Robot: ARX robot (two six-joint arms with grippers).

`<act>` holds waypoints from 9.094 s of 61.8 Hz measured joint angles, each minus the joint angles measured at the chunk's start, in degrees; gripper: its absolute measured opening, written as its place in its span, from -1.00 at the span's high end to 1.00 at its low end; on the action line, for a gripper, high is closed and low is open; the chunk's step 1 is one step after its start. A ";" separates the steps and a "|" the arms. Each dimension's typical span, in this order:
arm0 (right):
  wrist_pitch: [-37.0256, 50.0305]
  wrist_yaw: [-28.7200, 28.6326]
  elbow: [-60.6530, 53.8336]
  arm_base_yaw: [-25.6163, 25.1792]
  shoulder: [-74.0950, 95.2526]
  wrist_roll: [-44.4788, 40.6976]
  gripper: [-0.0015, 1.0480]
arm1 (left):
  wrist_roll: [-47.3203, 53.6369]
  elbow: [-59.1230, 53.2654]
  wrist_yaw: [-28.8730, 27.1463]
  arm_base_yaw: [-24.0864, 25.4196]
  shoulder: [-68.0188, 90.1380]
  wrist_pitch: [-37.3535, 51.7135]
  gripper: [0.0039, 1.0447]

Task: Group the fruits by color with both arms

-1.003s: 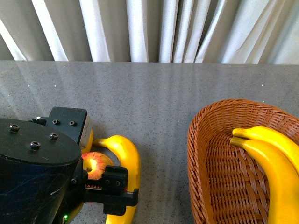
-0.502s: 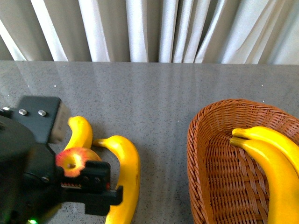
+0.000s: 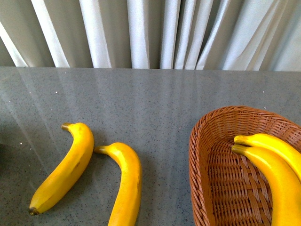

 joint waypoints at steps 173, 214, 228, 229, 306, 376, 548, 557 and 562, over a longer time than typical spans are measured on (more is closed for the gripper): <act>-0.04 -0.02 0.00 -0.09 -0.07 0.02 -0.82 | 14.53 -8.28 11.91 -5.25 -66.27 -29.73 -0.61; 6.69 -35.28 40.61 7.26 79.82 -1.97 -0.82 | 14.64 -8.28 11.89 -5.31 -66.27 -29.73 -0.83; 4.00 -23.06 59.93 22.67 99.54 6.91 -0.82 | 14.64 -8.28 11.89 -5.31 -66.27 -29.73 -0.83; 3.65 -22.49 60.67 23.15 100.28 7.06 -0.82 | 14.64 -8.28 11.89 -5.31 -66.27 -29.73 -0.83; -29.55 -7.74 116.85 40.85 142.27 26.67 -0.82 | 14.64 -8.28 11.89 -5.31 -66.27 -29.73 -0.83; -29.35 -7.85 111.51 41.16 143.53 24.26 -0.82 | 14.64 -8.28 11.89 -5.31 -66.27 -29.73 -0.83; -12.63 -22.32 50.97 4.70 94.64 -5.97 -0.83 | 14.64 -8.28 11.89 -5.31 -66.27 -29.73 -0.83; -14.80 -23.19 54.95 8.39 94.55 -5.49 -0.82 | 14.64 -8.28 11.89 -5.31 -66.27 -29.75 -0.83; -15.28 -22.84 58.60 12.48 95.62 -4.42 -0.82 | 14.64 -8.28 11.89 -5.31 -66.27 -29.73 -0.83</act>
